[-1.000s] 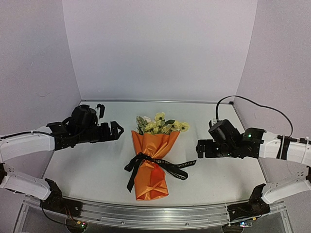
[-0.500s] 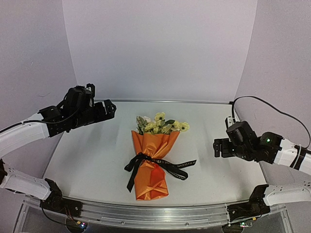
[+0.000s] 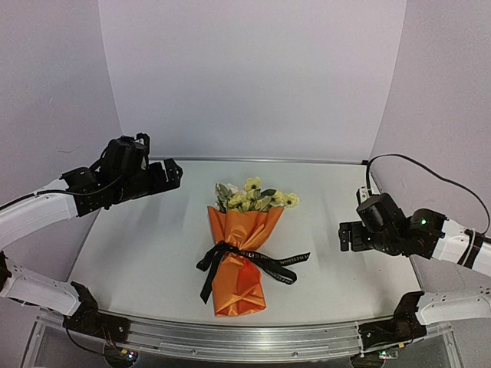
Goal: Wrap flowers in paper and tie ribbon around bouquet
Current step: Reset both arms
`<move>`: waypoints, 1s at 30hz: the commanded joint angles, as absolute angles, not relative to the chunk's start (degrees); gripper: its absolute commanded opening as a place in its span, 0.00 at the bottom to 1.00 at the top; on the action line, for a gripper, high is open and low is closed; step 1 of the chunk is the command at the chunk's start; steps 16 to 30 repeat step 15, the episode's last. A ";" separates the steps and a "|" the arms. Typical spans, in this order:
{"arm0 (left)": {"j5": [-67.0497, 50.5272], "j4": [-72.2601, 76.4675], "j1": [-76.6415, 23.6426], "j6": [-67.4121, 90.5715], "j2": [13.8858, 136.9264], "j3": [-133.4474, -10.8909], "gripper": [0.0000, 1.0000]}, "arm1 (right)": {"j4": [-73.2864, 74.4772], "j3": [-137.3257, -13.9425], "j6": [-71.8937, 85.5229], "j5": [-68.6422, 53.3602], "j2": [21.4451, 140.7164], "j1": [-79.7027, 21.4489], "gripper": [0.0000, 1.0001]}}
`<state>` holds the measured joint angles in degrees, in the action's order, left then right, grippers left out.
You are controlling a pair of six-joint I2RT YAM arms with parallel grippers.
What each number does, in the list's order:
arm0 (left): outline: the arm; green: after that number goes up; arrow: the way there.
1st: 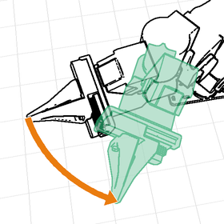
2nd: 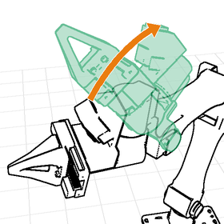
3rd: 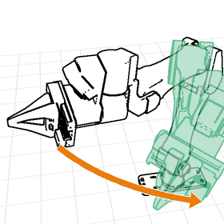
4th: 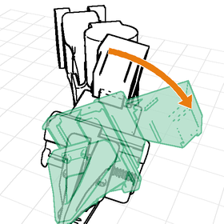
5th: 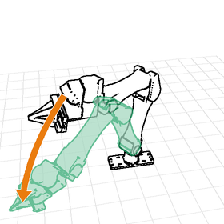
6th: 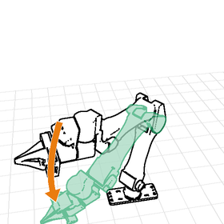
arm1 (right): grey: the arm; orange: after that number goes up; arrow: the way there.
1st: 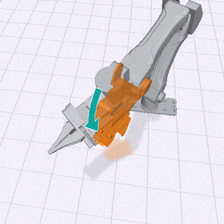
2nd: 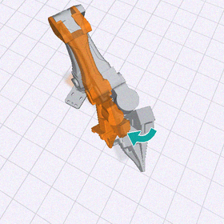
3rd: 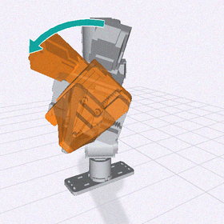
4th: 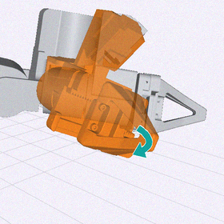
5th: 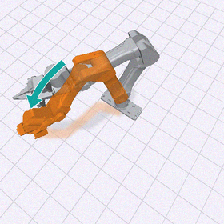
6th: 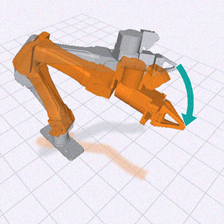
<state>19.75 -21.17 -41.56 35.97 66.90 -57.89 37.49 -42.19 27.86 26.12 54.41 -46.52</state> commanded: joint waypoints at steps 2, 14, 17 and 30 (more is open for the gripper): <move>20.30 -20.58 -41.31 35.07 65.00 -57.31 1.00 | 38.50 -41.92 28.50 27.87 53.52 -46.40 0.98; 19.56 -20.23 -41.31 34.82 64.02 -56.38 1.00 | 38.96 -41.99 28.53 28.29 53.18 -46.40 0.98; 19.41 -20.20 -41.31 34.84 63.87 -56.28 1.00 | 39.01 -41.96 28.61 28.36 53.14 -46.40 0.98; 19.41 -20.20 -41.31 34.84 63.87 -56.28 1.00 | 39.01 -41.96 28.61 28.36 53.14 -46.40 0.98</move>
